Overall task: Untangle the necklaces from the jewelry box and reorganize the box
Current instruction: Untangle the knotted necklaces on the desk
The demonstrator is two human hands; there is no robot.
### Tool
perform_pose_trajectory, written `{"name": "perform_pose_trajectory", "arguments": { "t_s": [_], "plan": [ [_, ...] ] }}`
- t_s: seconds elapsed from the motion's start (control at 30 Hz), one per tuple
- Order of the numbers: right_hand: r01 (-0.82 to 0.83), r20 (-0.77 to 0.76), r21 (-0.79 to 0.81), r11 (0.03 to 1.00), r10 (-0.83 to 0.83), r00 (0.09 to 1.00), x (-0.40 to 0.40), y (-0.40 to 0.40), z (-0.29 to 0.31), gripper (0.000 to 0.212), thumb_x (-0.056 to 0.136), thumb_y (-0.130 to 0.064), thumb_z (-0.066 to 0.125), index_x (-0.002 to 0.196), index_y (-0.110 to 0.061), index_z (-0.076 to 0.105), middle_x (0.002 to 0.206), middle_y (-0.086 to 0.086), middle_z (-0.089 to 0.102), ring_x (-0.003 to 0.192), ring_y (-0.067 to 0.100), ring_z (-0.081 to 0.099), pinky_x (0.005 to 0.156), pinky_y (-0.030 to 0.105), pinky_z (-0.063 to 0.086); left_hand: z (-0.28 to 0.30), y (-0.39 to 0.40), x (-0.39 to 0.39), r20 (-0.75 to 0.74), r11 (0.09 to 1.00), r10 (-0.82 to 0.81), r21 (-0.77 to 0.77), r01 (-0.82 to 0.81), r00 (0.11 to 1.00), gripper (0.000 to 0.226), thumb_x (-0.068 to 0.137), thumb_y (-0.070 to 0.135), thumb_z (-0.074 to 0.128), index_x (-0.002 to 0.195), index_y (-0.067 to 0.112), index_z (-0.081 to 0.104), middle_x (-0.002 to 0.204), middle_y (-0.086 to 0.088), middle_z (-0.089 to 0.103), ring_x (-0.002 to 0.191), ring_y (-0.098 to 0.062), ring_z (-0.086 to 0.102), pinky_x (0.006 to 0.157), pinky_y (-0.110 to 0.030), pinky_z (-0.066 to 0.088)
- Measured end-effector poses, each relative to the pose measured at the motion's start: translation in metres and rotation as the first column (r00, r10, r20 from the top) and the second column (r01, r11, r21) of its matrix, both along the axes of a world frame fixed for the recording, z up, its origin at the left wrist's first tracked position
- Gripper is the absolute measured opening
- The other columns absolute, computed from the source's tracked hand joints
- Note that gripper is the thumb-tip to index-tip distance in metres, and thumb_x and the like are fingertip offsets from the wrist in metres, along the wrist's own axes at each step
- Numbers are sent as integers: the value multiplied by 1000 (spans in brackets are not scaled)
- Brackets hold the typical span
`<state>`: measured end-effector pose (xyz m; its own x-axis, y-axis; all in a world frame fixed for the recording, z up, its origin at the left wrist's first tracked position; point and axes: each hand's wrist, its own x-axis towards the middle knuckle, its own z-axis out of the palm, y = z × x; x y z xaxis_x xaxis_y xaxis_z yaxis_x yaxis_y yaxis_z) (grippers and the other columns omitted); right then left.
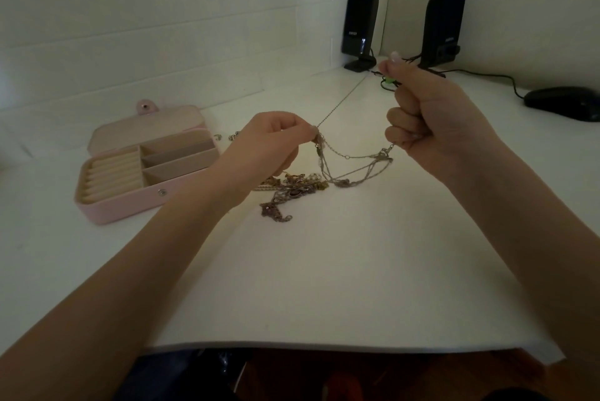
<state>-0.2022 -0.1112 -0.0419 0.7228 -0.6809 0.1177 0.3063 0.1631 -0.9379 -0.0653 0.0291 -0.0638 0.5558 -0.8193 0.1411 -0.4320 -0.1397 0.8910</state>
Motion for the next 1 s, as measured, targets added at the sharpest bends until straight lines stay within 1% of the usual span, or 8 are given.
{"name": "perform_pose_trajectory", "arguments": {
  "t_s": [0.13, 0.23, 0.33, 0.43, 0.5, 0.63, 0.83, 1.0],
  "plan": [
    [150, -16, -244, 958, -158, 987, -1, -1, -3, 13, 90, -30, 63, 88, -19, 69, 48, -6, 28, 43, 8, 20, 41, 18, 24, 0, 2, -2, -2, 997, -78, 19, 78, 997, 25, 94, 27, 55, 80, 22, 75, 46, 4, 32, 48, -15, 24, 49, -26, 20],
    [336, 54, -589, 735, -380, 924, -1, -5, -5, 13, 89, -29, 66, 84, -17, 68, 49, -2, 35, 44, 6, 25, 49, 11, 32, 2, 3, -5, 36, 992, -99, 88, 96, 994, 21, 87, 33, 63, 71, 26, 75, 46, 3, 31, 48, -15, 24, 48, -24, 22],
    [352, 77, -793, 497, -491, 867, -2, -14, -7, 12, 88, -34, 65, 83, -23, 66, 51, -4, 39, 46, 6, 30, 55, 21, 33, 1, 2, -5, 75, 989, -78, 129, 68, 994, 28, 84, 31, 67, 58, 22, 69, 47, 2, 33, 46, -13, 25, 44, -15, 26],
    [310, 52, -866, 391, -547, 835, -4, -22, -9, 14, 87, -42, 64, 83, -29, 65, 55, -4, 45, 48, 7, 34, 55, 25, 32, 2, 2, 0, 85, 995, 1, 102, -9, 996, 41, 86, 31, 63, 47, 20, 58, 45, 5, 38, 44, -11, 30, 48, -19, 27],
    [267, 22, -904, 334, -587, 809, -5, -26, -10, 19, 86, -47, 63, 83, -28, 65, 56, -5, 48, 48, 7, 35, 53, 22, 29, 5, 1, 5, 6, 998, 42, 48, -43, 999, 46, 89, 29, 59, 46, 20, 47, 44, 6, 40, 42, -9, 34, 46, -16, 29],
    [176, -71, -926, 334, -613, 787, -5, -34, -12, 28, 84, -52, 63, 81, -24, 66, 60, -8, 50, 53, 5, 41, 56, 24, 34, 8, 1, 9, -151, 998, 10, -59, -19, 989, 47, 92, 27, 57, 47, 19, 44, 51, 0, 45, 48, -13, 43, 49, -22, 32],
    [30, -148, -969, 247, -667, 730, -4, -43, -18, 40, 89, -53, 56, 83, -16, 69, 69, -2, 57, 70, 16, 55, 75, 37, 46, 5, 1, 7, -332, 982, -114, -180, 55, 936, 26, 90, 21, 60, 66, 17, 52, 65, 0, 56, 65, -15, 61, 56, -22, 43],
    [-59, -105, -994, 89, -705, 702, -6, -46, -19, 41, 90, -55, 52, 78, -19, 67, 70, -3, 58, 77, 17, 51, 88, 34, 31, 0, -3, 7, -357, 970, -138, -239, 52, 924, 12, 87, 6, 61, 77, 10, 56, 64, -1, 50, 61, -11, 59, 69, -21, 50]
  ]
}}
